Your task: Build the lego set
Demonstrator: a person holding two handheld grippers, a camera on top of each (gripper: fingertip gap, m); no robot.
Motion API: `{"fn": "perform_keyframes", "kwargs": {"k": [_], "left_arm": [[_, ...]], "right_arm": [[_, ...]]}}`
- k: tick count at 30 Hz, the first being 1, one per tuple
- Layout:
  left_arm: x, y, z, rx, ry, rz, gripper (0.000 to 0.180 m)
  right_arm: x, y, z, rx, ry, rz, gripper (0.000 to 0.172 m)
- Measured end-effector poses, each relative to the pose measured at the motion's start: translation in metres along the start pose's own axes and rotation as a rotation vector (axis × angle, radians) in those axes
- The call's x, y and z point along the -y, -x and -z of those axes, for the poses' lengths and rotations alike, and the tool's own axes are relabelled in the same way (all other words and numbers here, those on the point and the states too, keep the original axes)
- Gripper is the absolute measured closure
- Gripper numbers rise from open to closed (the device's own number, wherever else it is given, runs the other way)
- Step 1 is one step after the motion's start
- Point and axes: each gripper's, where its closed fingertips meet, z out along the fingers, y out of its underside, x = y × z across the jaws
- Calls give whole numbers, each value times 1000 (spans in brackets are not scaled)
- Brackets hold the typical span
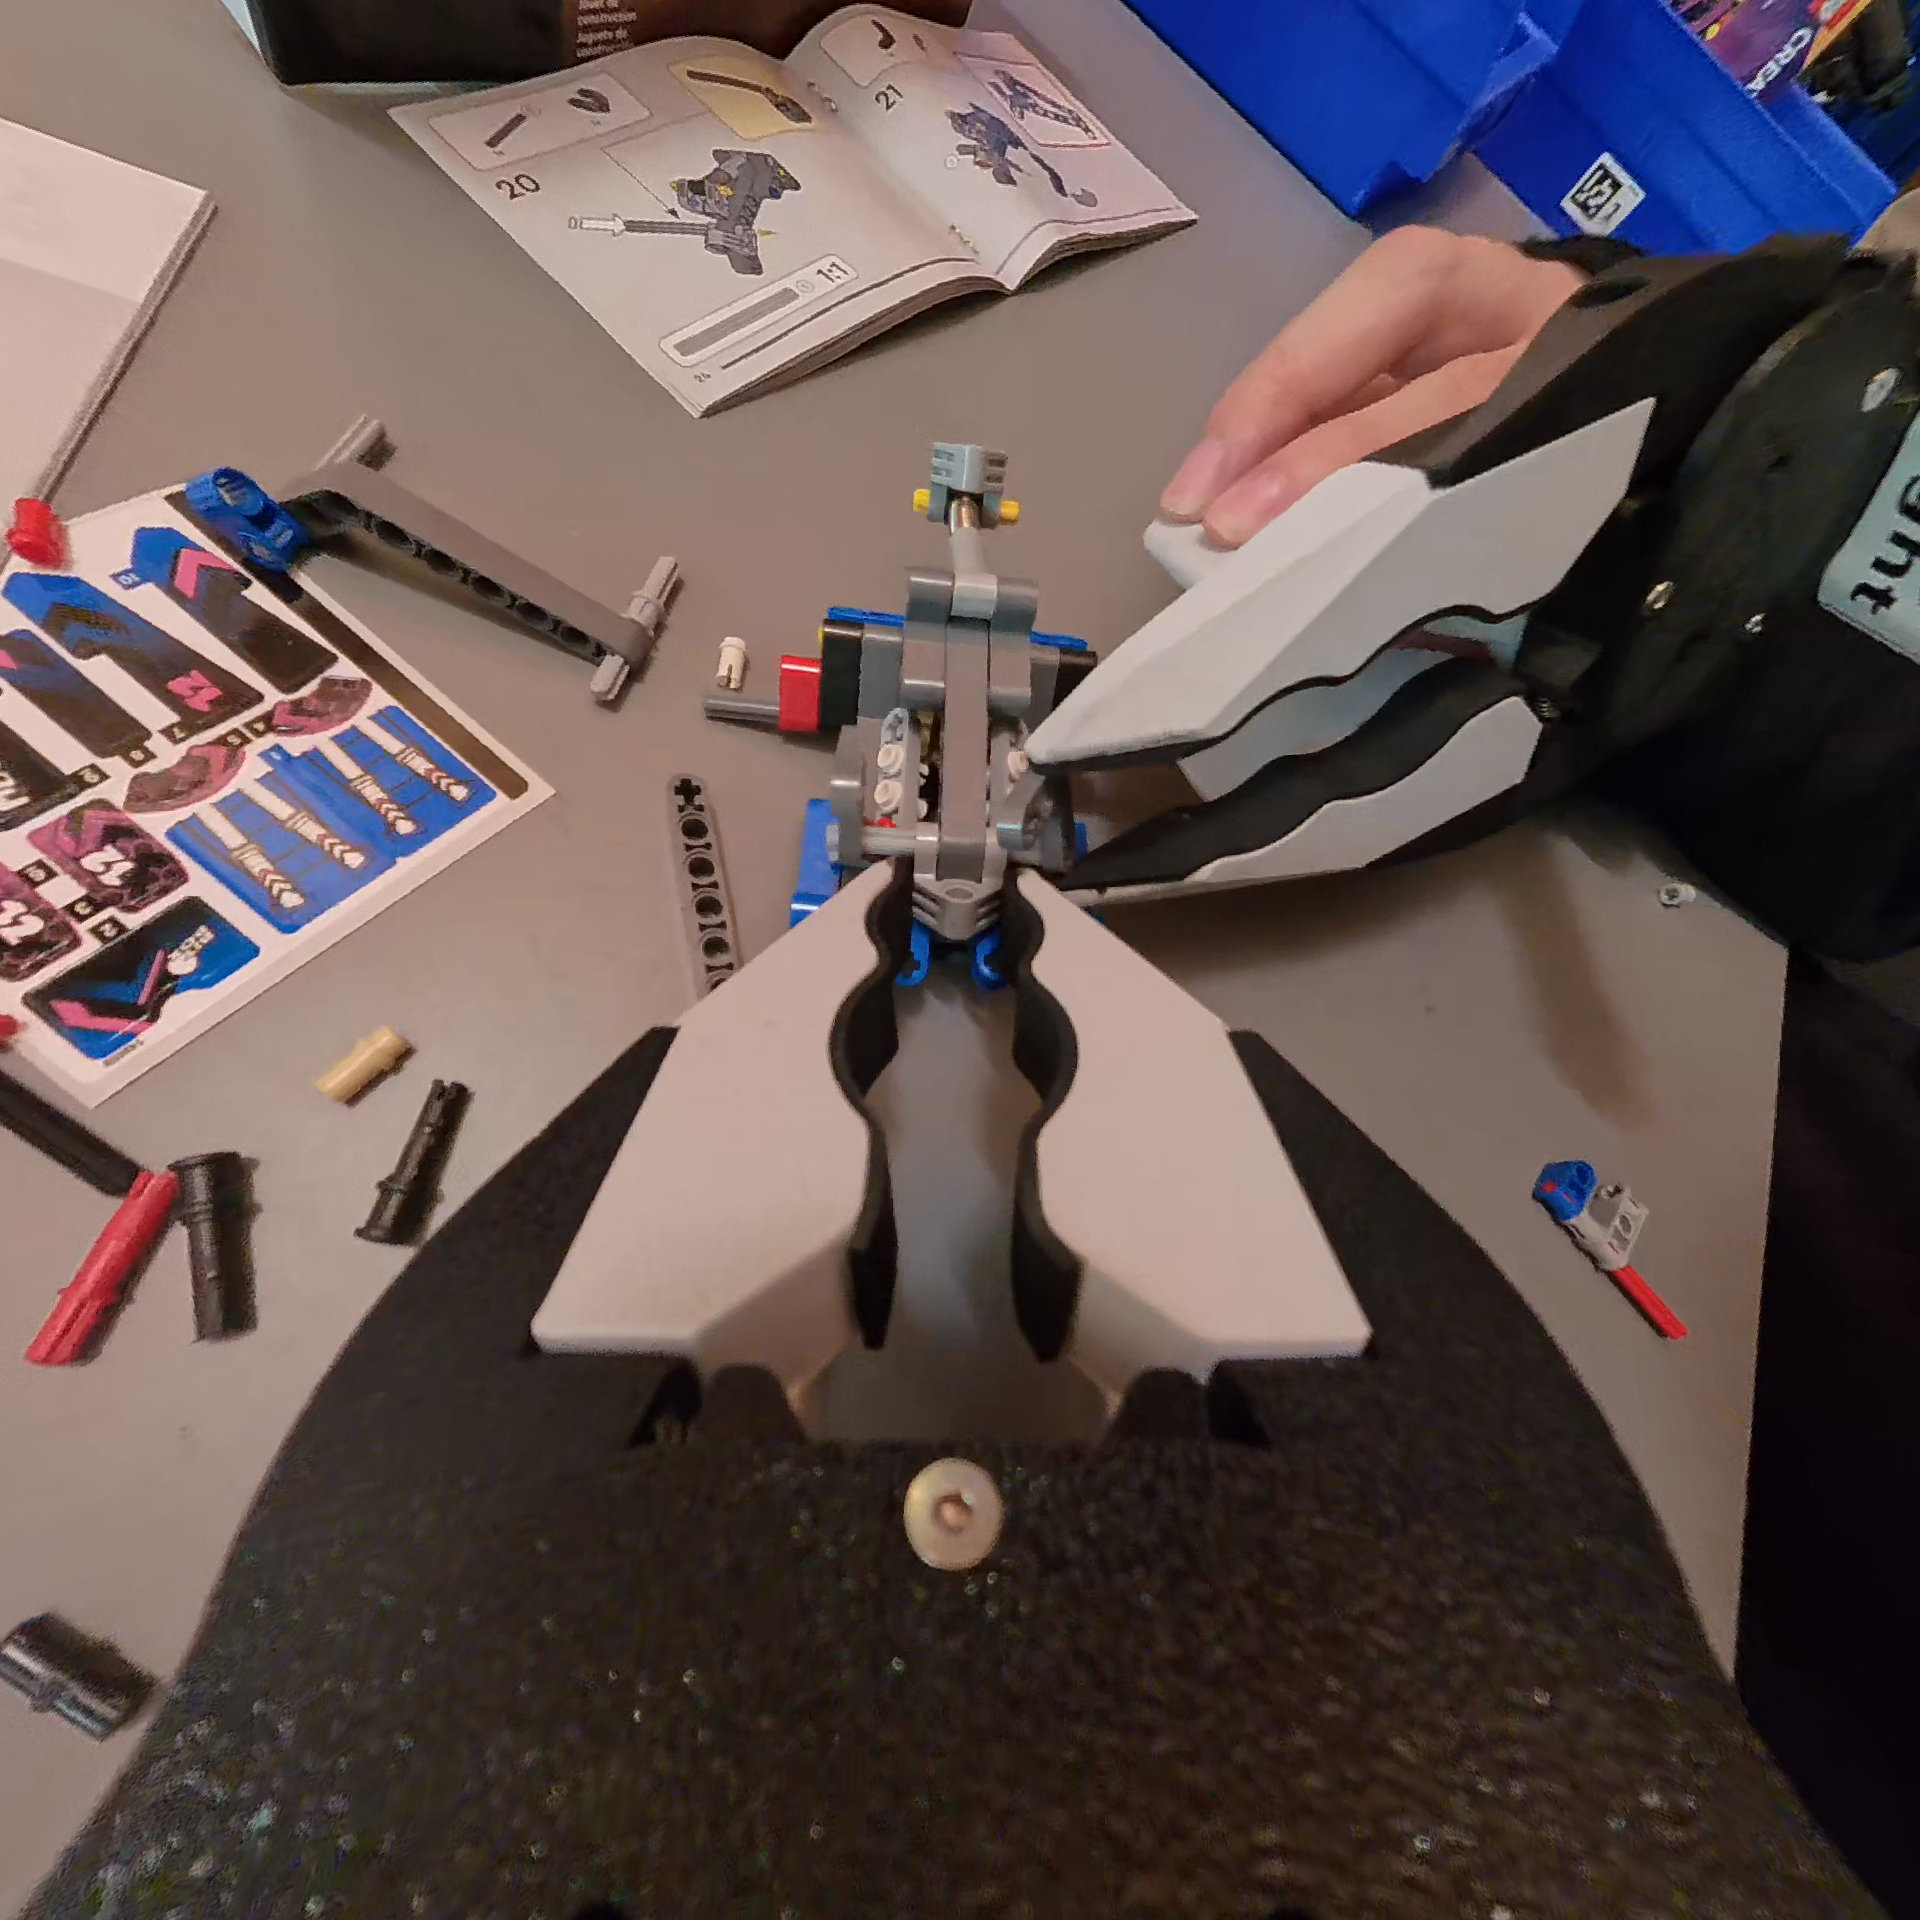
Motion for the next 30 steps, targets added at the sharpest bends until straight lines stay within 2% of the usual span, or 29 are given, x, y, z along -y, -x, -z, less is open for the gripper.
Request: {"fn": "perform_keyframes", "kwargs": {"k": [8,25,27,30], "left_arm": [[3,-2,2,-71,-18,52,166],[2,-5,6,-123,-23,66,164],[3,-12,9,-191,-36,72,147],[4,-5,8,-150,-39,97,158]], "right_arm": [[0,0,1,-75,-51,4,151],[1,3,2,-61,-92,24,151],[0,2,2,-64,-92,22,151],[1,2,1,-58,-96,26,151]]}}
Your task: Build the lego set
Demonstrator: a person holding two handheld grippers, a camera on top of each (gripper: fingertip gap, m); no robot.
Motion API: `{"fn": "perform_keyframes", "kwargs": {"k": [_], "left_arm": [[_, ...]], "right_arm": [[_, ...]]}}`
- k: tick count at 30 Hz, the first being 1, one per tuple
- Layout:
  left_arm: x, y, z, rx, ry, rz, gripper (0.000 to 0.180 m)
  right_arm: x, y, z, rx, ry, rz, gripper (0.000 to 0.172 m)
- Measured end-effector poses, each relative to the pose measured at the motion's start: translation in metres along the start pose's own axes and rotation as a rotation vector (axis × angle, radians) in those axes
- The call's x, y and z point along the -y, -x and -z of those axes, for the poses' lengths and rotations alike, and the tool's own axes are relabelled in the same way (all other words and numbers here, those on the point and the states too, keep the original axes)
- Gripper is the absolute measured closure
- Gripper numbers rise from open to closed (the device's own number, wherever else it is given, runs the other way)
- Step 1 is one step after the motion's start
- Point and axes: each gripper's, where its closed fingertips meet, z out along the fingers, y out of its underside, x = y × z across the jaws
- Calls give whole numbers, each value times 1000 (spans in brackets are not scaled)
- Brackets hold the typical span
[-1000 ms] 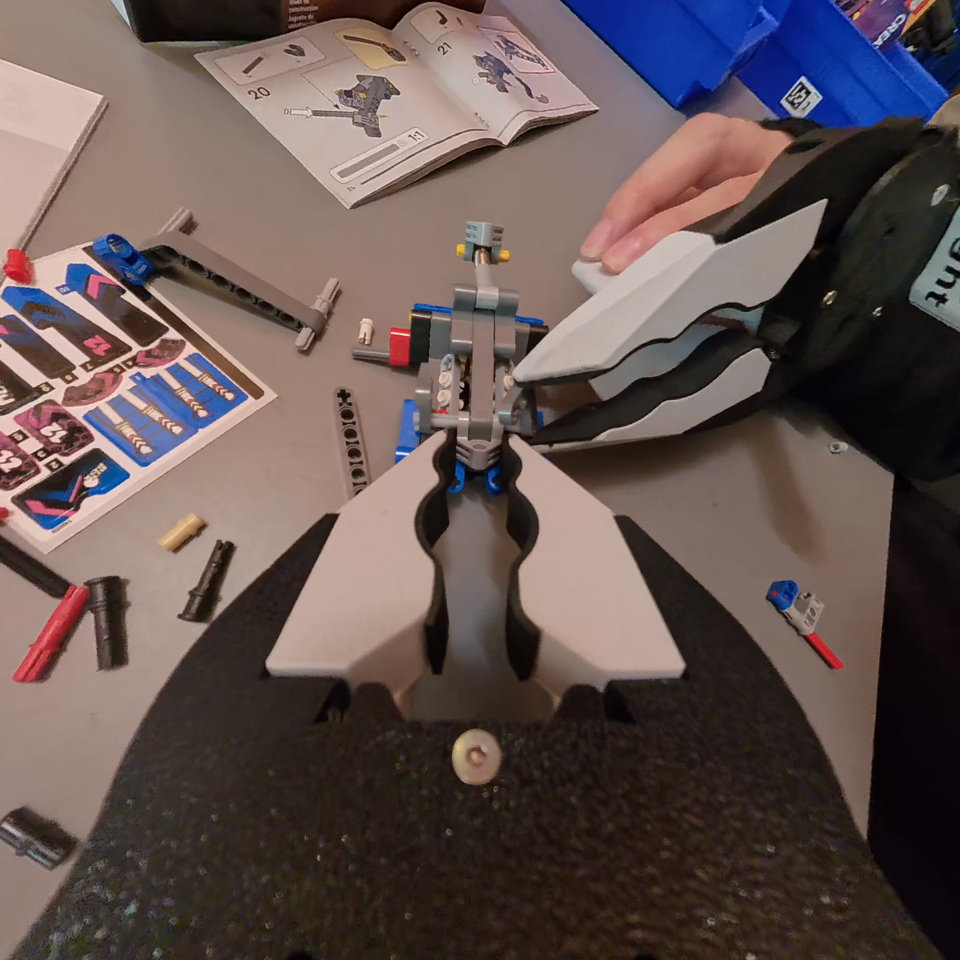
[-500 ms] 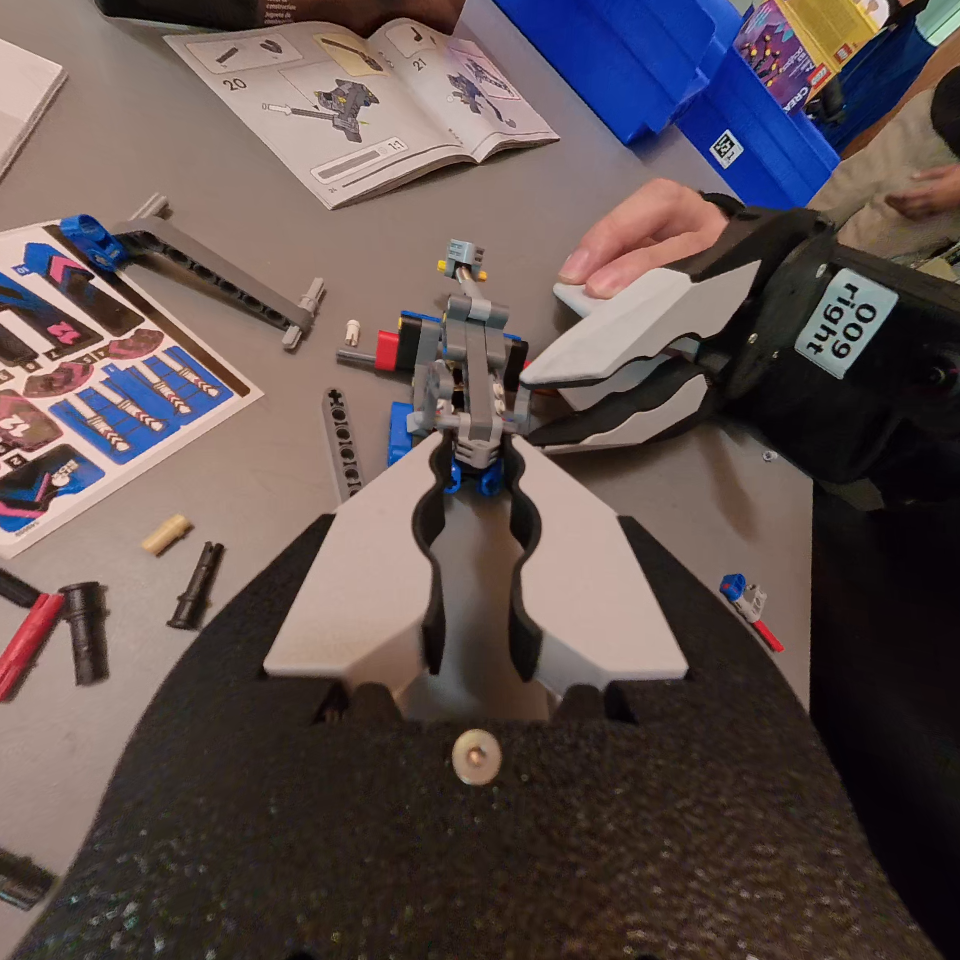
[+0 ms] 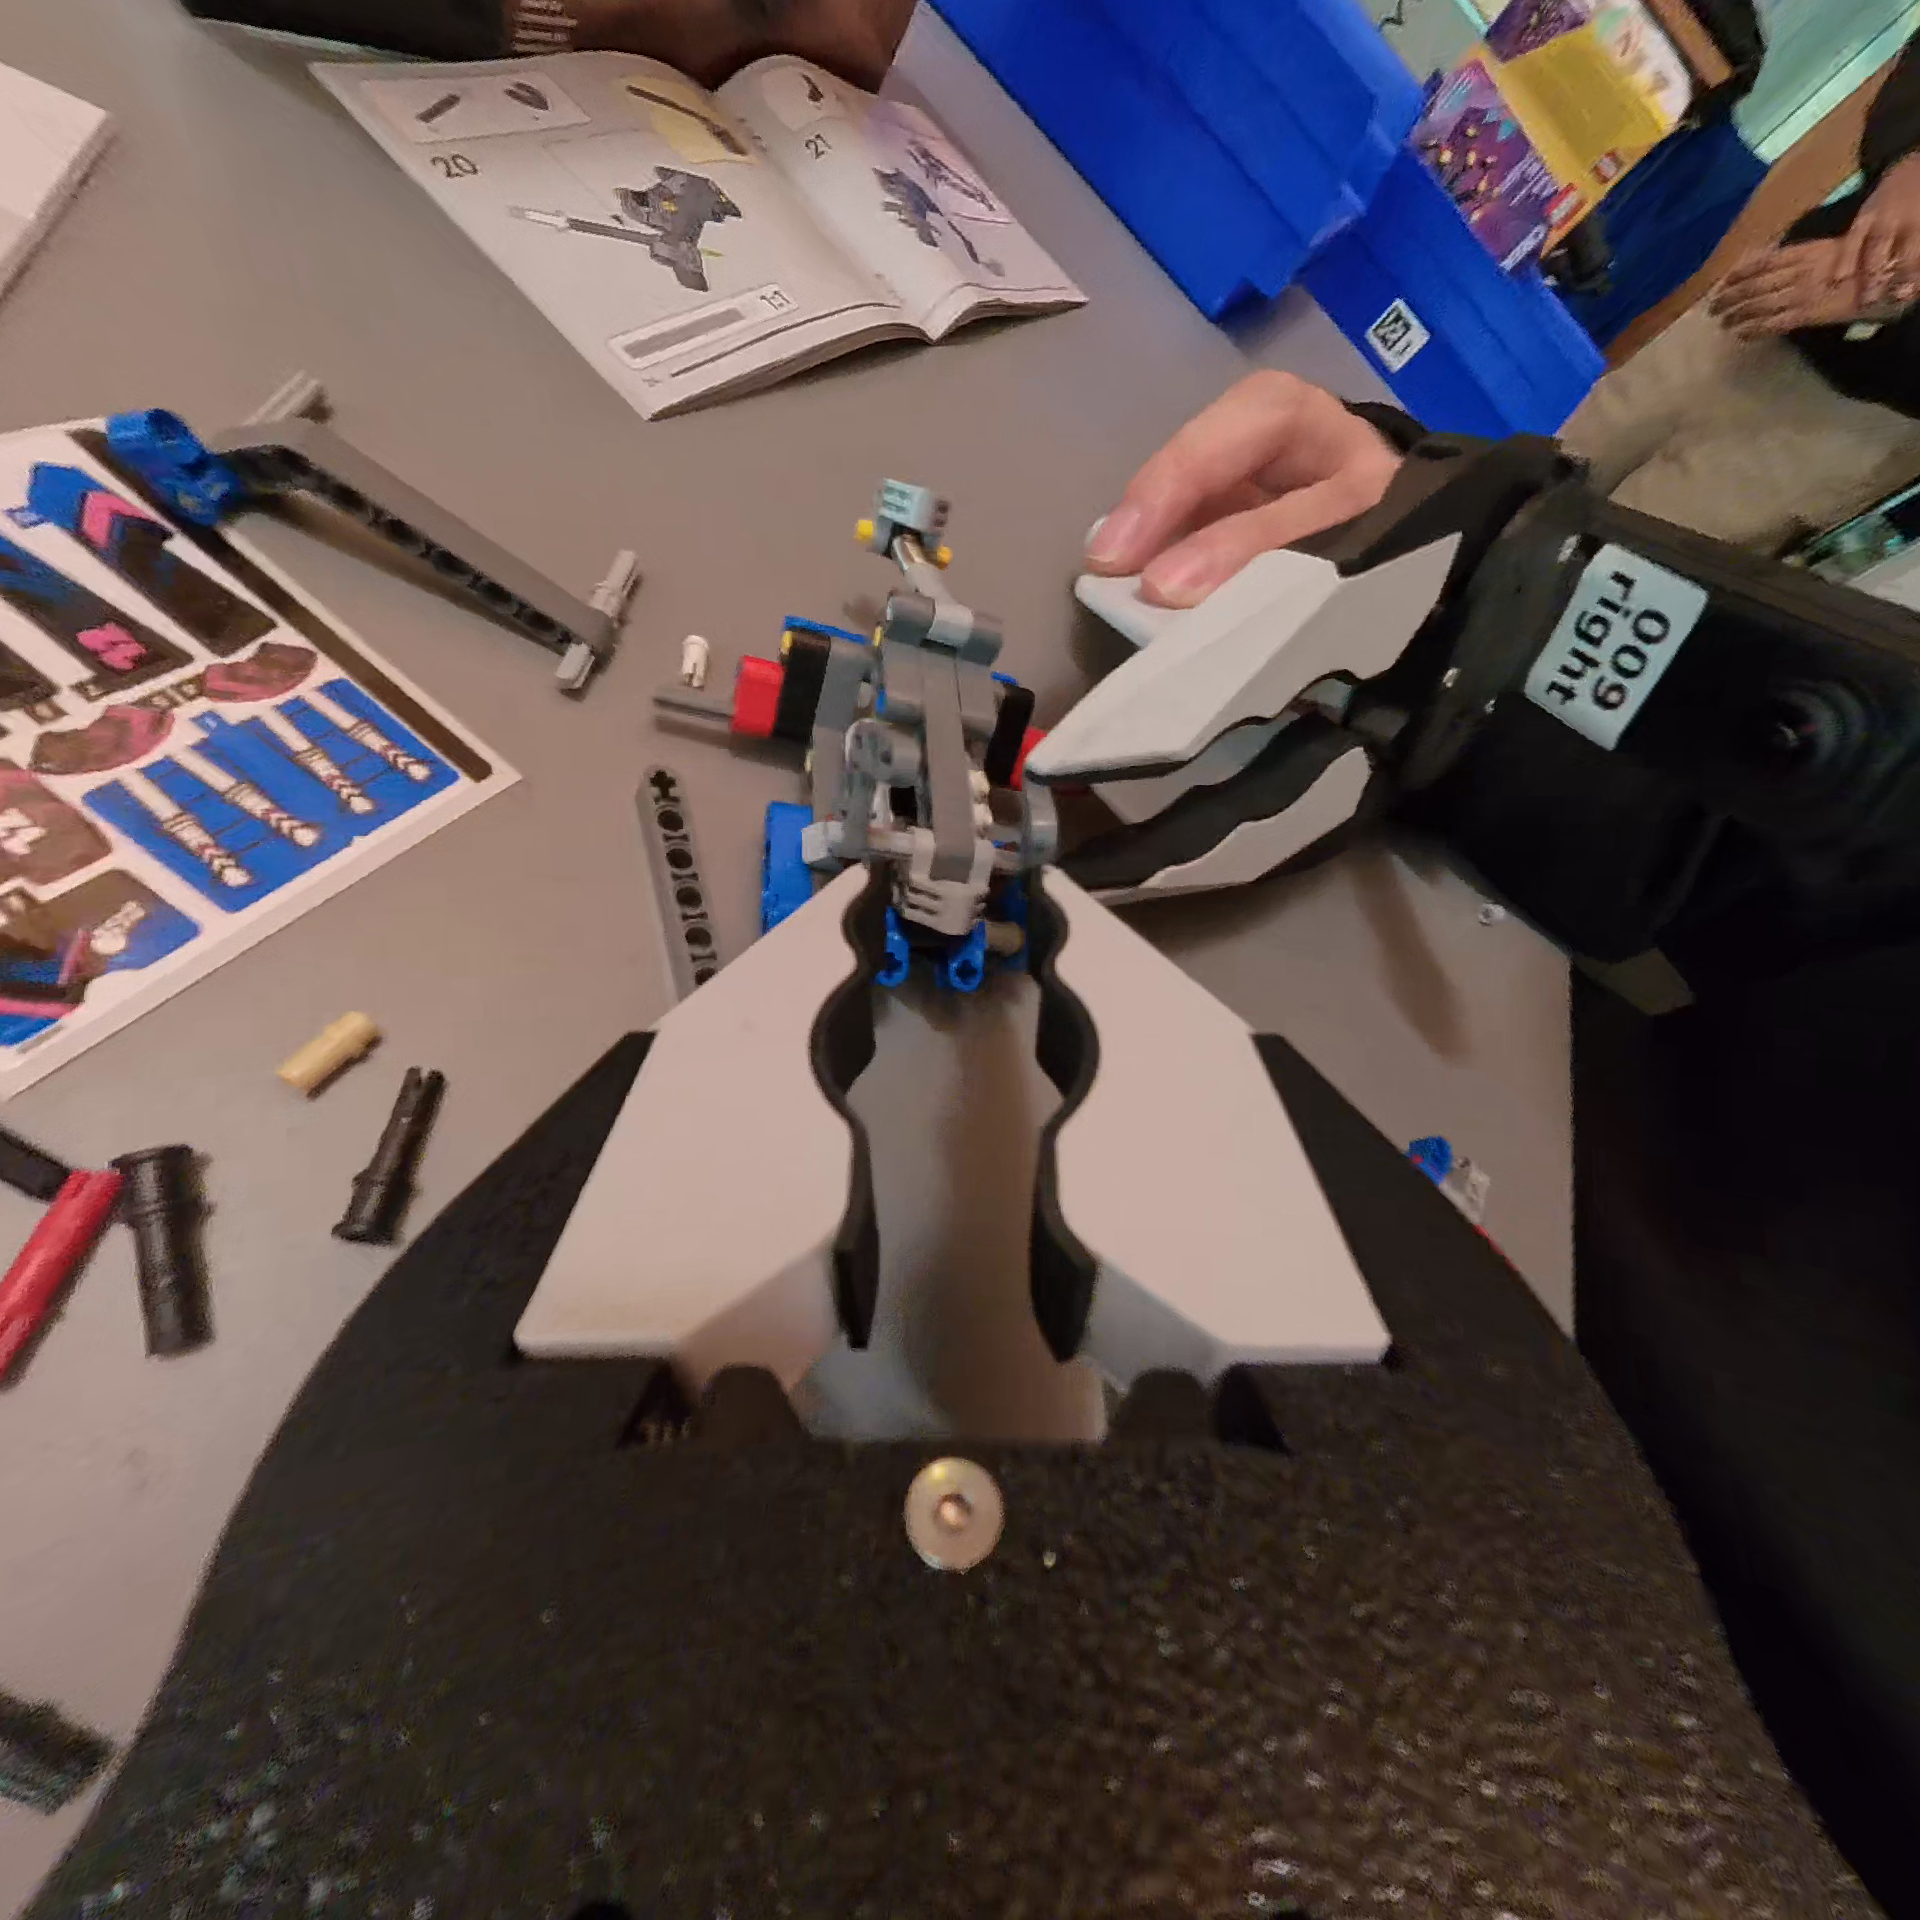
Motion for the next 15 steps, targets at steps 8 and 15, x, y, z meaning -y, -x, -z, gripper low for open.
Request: {"fn": "perform_keyframes", "kwargs": {"k": [8,15], "left_arm": [[0,3,-6,101,16,-84,154],[3,4,-10,113,11,-85,159]], "right_arm": [[-6,2,-4,7,37,34,152],[-10,5,-6,22,65,59,162]]}}
